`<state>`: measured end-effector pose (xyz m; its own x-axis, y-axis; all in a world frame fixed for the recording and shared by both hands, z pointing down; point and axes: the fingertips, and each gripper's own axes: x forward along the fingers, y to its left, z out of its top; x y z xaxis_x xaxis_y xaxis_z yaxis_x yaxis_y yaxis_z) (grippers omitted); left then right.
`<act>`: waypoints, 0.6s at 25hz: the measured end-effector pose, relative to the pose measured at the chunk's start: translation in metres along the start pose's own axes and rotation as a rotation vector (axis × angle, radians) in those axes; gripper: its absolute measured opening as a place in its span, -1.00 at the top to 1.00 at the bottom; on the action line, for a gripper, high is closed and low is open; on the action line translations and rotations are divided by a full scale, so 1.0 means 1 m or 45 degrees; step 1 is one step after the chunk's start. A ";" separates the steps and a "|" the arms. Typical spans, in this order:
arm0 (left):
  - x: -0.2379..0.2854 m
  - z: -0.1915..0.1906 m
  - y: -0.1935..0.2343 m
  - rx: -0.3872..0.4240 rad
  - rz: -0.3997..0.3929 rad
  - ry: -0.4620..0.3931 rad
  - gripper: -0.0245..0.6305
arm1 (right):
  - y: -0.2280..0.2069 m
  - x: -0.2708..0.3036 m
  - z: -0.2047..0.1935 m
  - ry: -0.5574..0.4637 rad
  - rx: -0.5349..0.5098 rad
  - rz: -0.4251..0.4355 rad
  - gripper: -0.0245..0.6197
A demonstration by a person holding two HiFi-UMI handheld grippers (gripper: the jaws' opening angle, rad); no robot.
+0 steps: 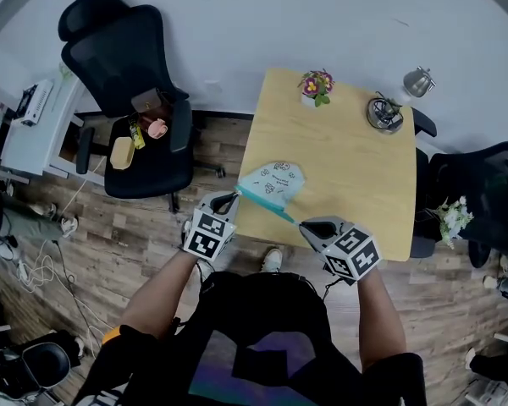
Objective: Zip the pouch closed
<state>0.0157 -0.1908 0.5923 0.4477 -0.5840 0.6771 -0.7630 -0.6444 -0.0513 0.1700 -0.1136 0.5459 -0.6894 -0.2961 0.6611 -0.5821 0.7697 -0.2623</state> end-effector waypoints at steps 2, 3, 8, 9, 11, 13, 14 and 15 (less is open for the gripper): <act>0.003 -0.002 -0.003 -0.036 -0.019 -0.003 0.89 | -0.003 0.002 -0.003 0.006 0.005 -0.035 0.87; 0.003 -0.003 -0.004 -0.056 -0.034 -0.002 0.89 | -0.005 0.004 -0.005 0.009 0.013 -0.051 0.87; 0.001 -0.015 -0.014 -0.097 -0.081 0.049 0.88 | -0.004 0.022 -0.026 0.094 0.040 -0.077 0.86; -0.001 -0.017 -0.016 -0.110 -0.091 0.055 0.88 | -0.004 0.025 -0.029 0.110 0.042 -0.084 0.85; -0.009 -0.019 -0.019 -0.143 -0.114 0.050 0.88 | -0.002 0.030 -0.031 0.122 0.053 -0.103 0.72; -0.020 -0.015 -0.020 -0.167 -0.137 0.024 0.88 | 0.000 0.030 -0.024 0.099 0.065 -0.145 0.62; -0.027 -0.011 -0.020 -0.176 -0.145 0.002 0.88 | 0.000 0.029 -0.018 0.074 0.066 -0.183 0.61; -0.035 -0.004 -0.018 -0.184 -0.149 -0.026 0.88 | 0.001 0.027 -0.009 0.041 0.064 -0.230 0.61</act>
<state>0.0121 -0.1572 0.5726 0.5456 -0.5197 0.6574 -0.7634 -0.6319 0.1340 0.1552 -0.1160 0.5696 -0.5581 -0.4082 0.7224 -0.7165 0.6762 -0.1714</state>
